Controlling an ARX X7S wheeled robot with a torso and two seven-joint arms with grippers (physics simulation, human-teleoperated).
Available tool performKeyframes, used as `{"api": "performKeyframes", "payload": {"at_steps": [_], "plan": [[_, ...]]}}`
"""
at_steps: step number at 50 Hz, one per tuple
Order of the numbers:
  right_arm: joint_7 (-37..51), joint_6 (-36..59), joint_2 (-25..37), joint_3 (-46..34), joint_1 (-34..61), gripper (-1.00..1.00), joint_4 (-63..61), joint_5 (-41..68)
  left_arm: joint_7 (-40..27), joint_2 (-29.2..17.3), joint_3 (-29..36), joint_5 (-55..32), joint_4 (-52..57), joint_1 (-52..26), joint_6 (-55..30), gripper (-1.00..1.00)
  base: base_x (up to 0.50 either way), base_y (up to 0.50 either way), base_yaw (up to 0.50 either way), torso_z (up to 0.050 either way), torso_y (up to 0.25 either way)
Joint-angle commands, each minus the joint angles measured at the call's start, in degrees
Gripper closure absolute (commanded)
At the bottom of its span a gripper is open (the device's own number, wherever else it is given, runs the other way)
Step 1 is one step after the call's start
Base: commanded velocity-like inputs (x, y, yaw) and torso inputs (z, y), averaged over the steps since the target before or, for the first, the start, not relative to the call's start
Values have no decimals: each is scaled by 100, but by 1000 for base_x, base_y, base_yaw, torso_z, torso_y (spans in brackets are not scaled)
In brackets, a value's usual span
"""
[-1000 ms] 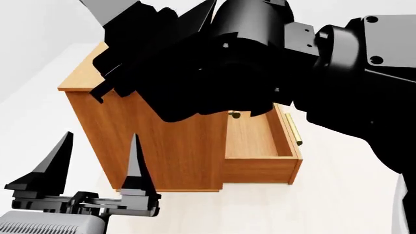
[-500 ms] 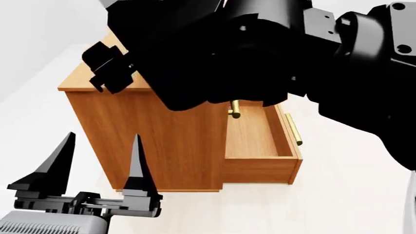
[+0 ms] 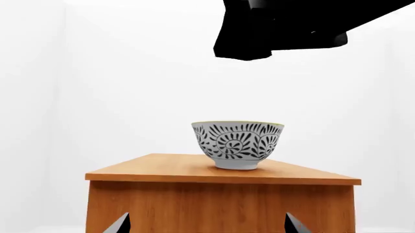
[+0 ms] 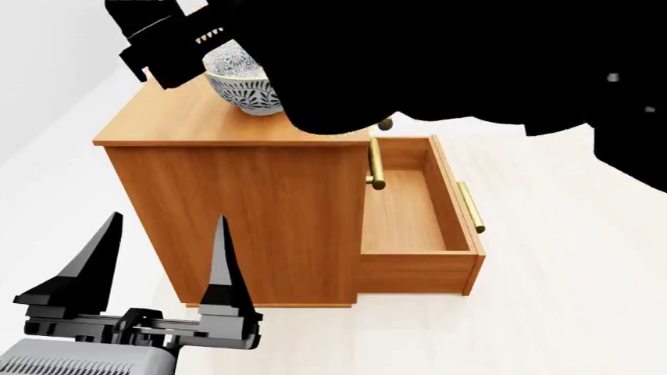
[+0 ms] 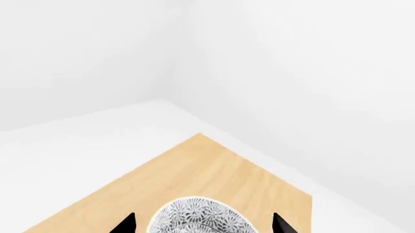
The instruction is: Put the bowl on top of the cabinet.
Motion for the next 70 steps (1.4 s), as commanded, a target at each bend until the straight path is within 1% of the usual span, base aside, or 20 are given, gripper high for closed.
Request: {"api": "performKeyframes", "payload": {"at_steps": [1,16,32,42,49,61,70], "plan": [[251,-164,592,291,108,-100,-586,-52,-14,-8,42,25,3,-18,-12,-100,0,0,0,0,0],[561,-288,1395,609,90,-100,-1458,5,-31,-23,73,24,8,-45,-27,-100,0,0,0,0,0],[917,-532,1975,854,-147,-100,-2161,63,-65,-19,131,51,19,-87,-73,-100,0,0,0,0,0],[1140,-757,2531,999,-460,-100,-2737,44,-81,-10,188,86,16,-117,-105,-100,0,0,0,0,0],[1270,-814,2834,1115,-501,-100,-3083,128,-98,-13,202,75,35,-146,-144,-100,0,0,0,0,0],[1510,-895,3577,1339,-583,-100,-3796,301,-115,-38,226,129,19,-89,-72,-100,0,0,0,0,0],[1631,-1043,4030,1440,-809,-100,-4297,314,-135,-75,196,121,28,-57,-33,-100,0,0,0,0,0]]}}
